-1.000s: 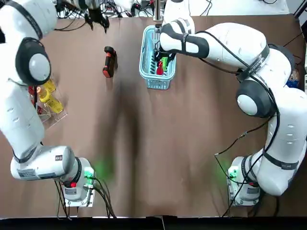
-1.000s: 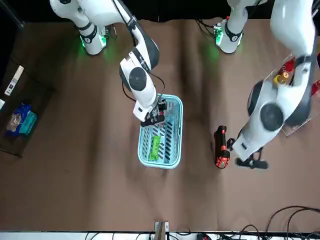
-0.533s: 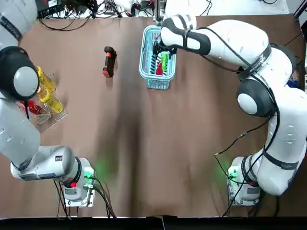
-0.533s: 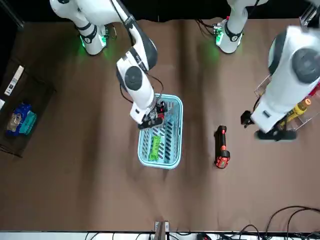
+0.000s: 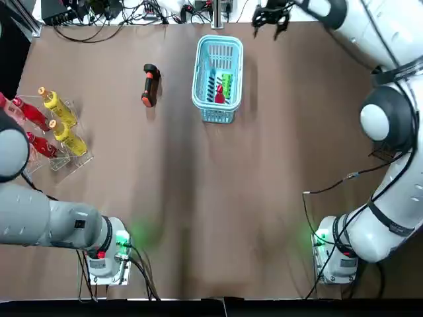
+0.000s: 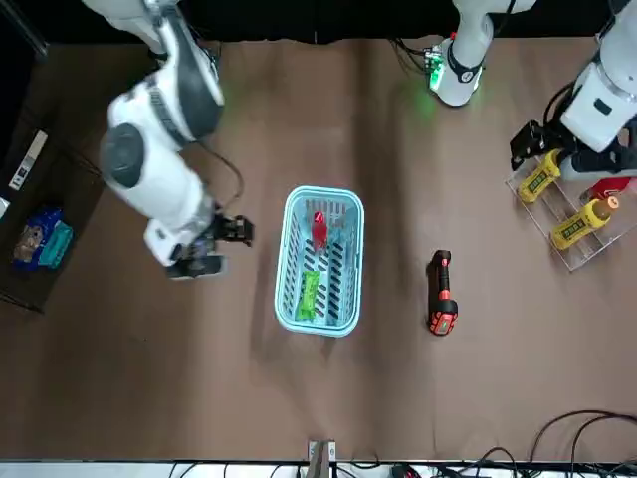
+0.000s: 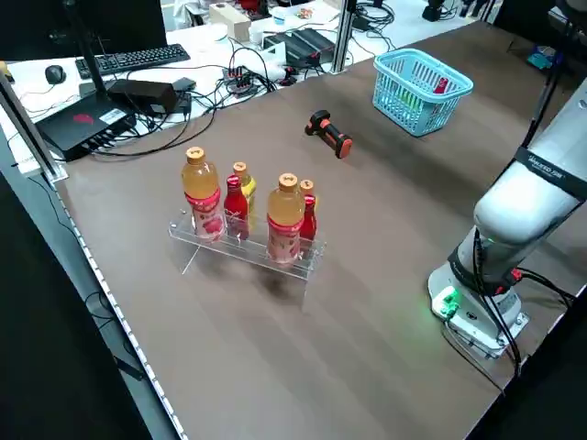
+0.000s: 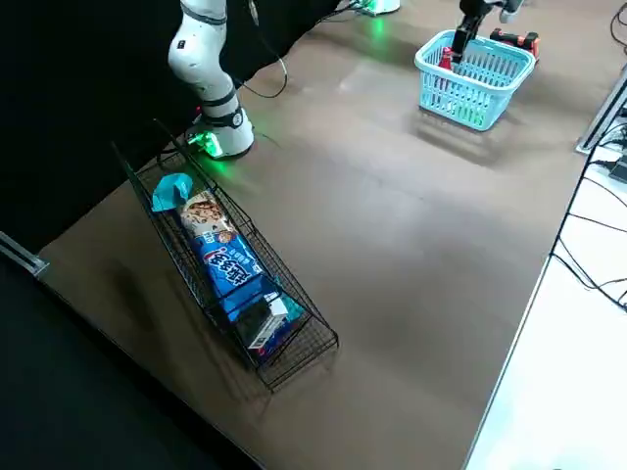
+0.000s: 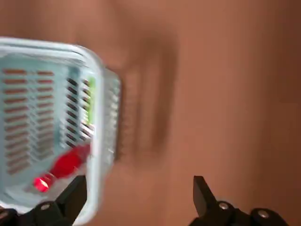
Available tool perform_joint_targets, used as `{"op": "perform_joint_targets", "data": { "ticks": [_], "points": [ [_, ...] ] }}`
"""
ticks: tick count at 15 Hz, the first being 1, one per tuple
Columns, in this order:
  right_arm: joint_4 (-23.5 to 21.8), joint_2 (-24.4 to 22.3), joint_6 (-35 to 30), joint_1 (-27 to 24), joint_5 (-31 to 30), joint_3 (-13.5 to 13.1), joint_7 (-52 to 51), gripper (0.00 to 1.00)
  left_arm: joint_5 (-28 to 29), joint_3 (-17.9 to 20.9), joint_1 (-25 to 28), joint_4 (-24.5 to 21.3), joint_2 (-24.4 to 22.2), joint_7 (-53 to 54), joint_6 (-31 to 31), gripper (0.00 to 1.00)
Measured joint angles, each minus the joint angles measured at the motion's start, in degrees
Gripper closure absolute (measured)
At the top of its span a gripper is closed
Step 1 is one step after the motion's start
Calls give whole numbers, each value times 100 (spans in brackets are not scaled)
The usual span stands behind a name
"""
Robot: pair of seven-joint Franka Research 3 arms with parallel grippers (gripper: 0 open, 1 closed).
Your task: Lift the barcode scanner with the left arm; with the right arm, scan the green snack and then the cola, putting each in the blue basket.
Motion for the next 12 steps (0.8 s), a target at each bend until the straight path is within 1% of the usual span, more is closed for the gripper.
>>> {"op": "perform_joint_targets", "data": {
  "ticks": [2,5,6,9,12],
  "points": [
    [-1,-164,-578,-453,-62,-8,-516,0,0,-2,-3,-143,-82,97,54,0],
    [-2,-444,-992,-1174,-310,-10,-905,0,0,-2,-1,-209,-64,229,94,0],
    [-6,-673,-1279,-1465,-515,-8,-1213,0,0,-2,-3,-235,-60,272,108,0],
    [-116,-1099,-1452,-1745,-642,-1,-1735,0,0,-3,-7,-233,-54,260,151,0],
    [-676,-1724,-1450,-1934,-662,0,-2111,0,1,-3,-8,-228,-54,270,162,0]
  ]
}}
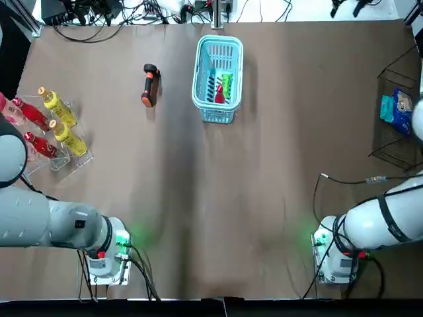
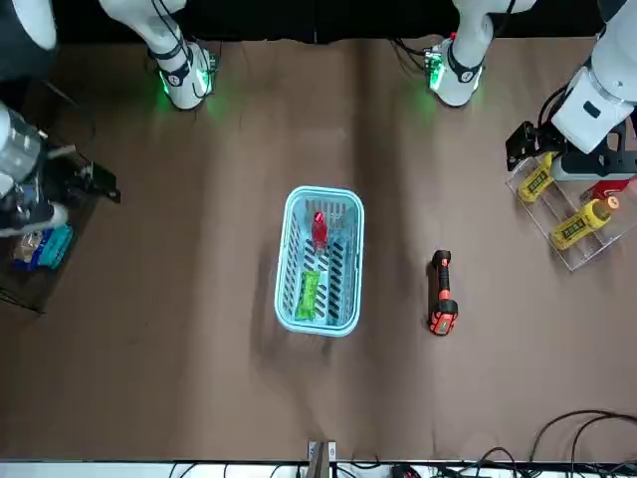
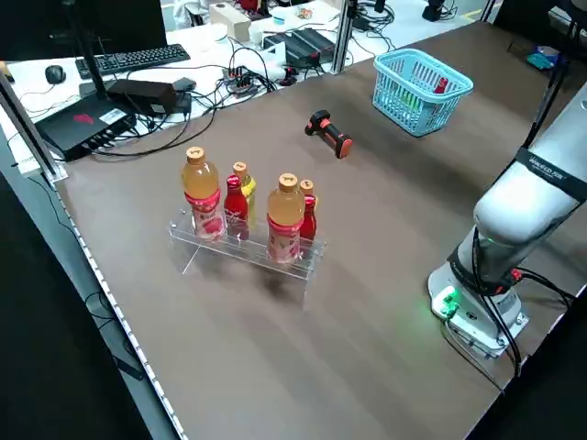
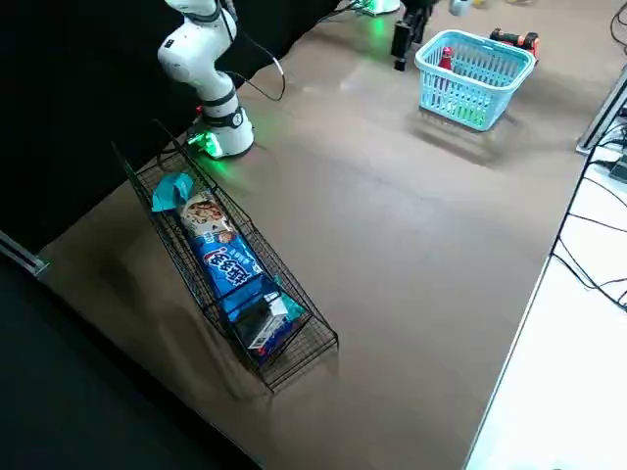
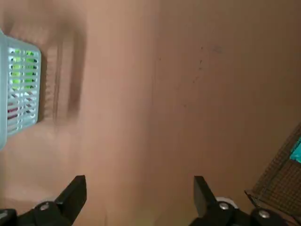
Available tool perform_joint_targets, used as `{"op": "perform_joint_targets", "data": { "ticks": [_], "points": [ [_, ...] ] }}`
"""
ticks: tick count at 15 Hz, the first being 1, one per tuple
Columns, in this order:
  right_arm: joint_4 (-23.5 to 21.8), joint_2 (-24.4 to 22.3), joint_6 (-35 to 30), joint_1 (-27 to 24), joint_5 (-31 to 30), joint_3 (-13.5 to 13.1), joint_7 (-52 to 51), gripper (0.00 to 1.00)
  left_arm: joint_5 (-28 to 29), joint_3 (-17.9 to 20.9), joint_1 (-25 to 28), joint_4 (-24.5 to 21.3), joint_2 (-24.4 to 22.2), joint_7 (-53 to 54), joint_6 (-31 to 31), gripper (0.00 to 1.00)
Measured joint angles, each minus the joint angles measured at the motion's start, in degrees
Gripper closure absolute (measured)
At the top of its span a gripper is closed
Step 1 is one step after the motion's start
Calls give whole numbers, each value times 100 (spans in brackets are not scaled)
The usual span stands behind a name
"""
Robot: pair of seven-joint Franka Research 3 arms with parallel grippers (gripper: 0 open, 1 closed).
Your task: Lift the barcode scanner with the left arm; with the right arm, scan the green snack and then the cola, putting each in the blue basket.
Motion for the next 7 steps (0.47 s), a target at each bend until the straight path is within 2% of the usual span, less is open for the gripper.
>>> {"op": "perform_joint_targets", "data": {
  "ticks": [3,7],
  "points": [
    [-594,-490,237,0,-27,57,-34,0,0,7,10,1,0,0,0,0],
    [-811,-751,312,-1,-53,72,-34,0,0,12,11,3,0,0,0,0]
  ]
}}
